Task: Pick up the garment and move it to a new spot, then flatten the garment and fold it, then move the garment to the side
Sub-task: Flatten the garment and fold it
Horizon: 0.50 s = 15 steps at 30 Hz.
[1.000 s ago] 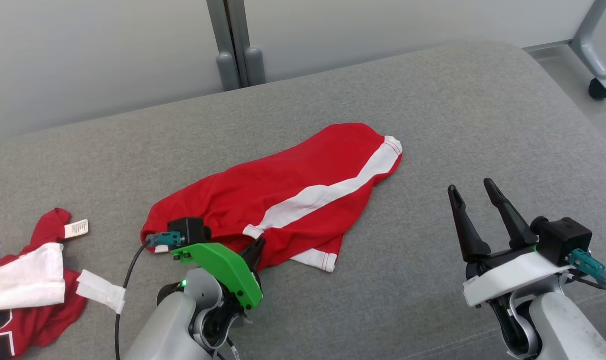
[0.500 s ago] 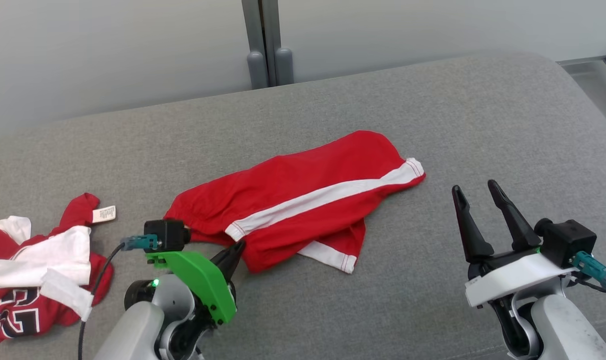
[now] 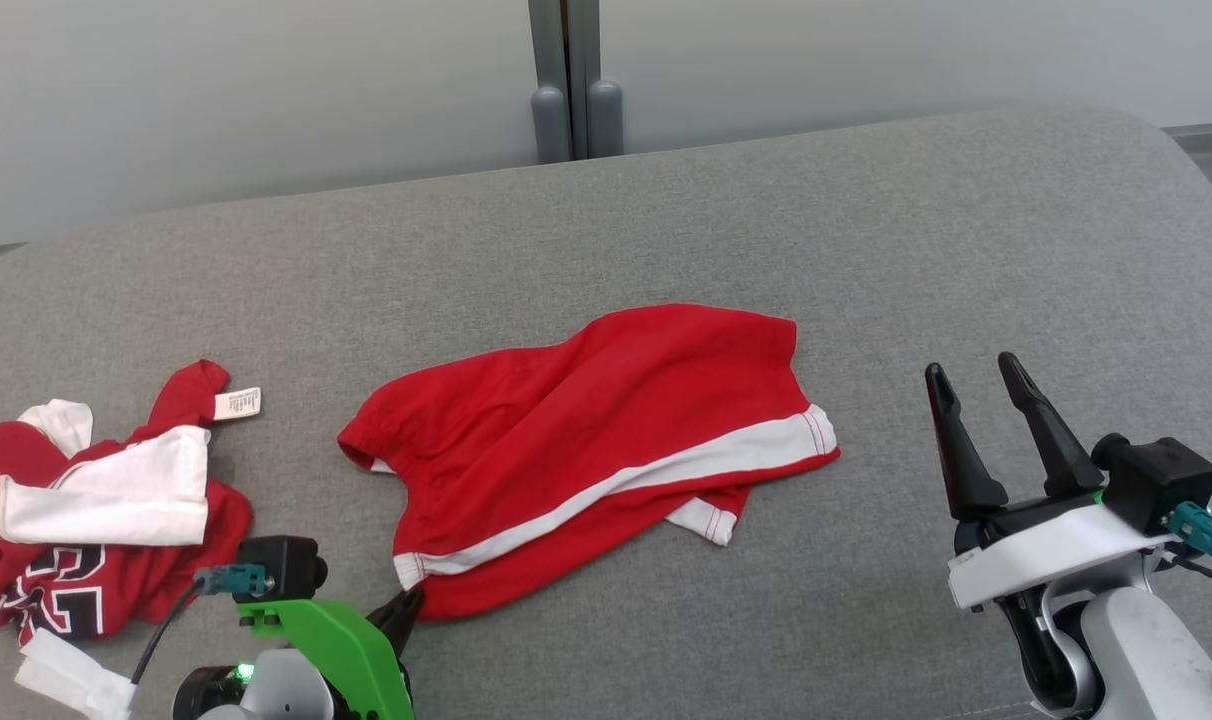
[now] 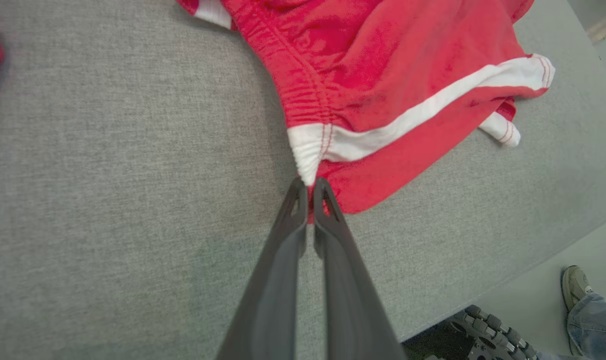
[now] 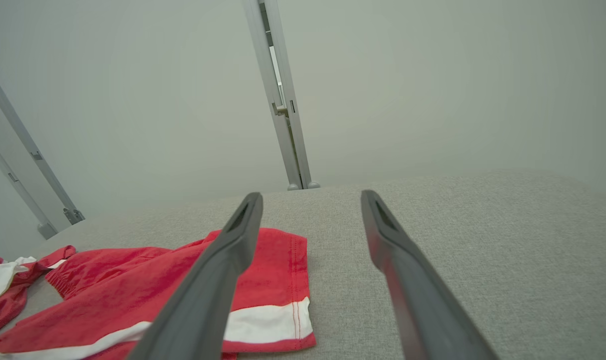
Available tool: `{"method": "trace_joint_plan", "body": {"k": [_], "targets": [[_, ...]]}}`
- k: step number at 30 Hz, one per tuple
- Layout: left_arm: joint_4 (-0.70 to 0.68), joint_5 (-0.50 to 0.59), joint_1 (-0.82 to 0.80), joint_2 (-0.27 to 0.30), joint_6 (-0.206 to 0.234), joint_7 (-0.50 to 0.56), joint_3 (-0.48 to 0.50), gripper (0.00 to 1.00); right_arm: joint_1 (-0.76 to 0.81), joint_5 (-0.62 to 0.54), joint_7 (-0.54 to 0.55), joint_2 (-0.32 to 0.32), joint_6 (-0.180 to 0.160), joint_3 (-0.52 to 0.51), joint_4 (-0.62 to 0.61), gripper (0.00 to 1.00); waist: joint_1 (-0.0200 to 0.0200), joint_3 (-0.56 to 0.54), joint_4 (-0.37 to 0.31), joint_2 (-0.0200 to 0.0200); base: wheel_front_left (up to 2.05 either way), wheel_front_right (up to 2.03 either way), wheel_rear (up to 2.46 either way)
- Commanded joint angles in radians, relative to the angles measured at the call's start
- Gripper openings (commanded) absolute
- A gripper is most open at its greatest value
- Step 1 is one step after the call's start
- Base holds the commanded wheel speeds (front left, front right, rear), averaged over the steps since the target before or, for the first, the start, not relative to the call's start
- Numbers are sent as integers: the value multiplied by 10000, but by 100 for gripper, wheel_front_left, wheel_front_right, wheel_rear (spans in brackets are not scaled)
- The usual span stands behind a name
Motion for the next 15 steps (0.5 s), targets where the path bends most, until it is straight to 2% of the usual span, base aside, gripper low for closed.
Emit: {"method": "trace_joint_plan", "body": {"k": [1, 2, 3, 10, 15], "targets": [[115, -5, 84, -69, -39, -165, 68, 19, -86, -42, -28, -47, 1, 7, -23, 100, 0, 15, 8, 0, 0, 0, 0], [239, -61, 83, -136, -106, -300, 88, 87, -90, -33, -28, -69, 1, 9, -13, 100, 0, 25, 11, 0, 0, 0, 0], [353, -62, 60, -160, -128, -417, 125, 100, -97, -25, -27, -81, 1, 10, -3, 100, 0, 31, 10, 0, 0, 0, 0], [523, 24, -215, -339, -301, -1707, 513, 100, -72, -1, -27, -146, 1, 27, 37, 100, 0, -11, -11, 0, 0, 0, 0], [-47, 846, -384, -74, -160, -3448, 959, 100, 1, -41, -27, -182, 1, 24, -28, 100, 0, -104, -19, 0, 0, 0, 0]]}}
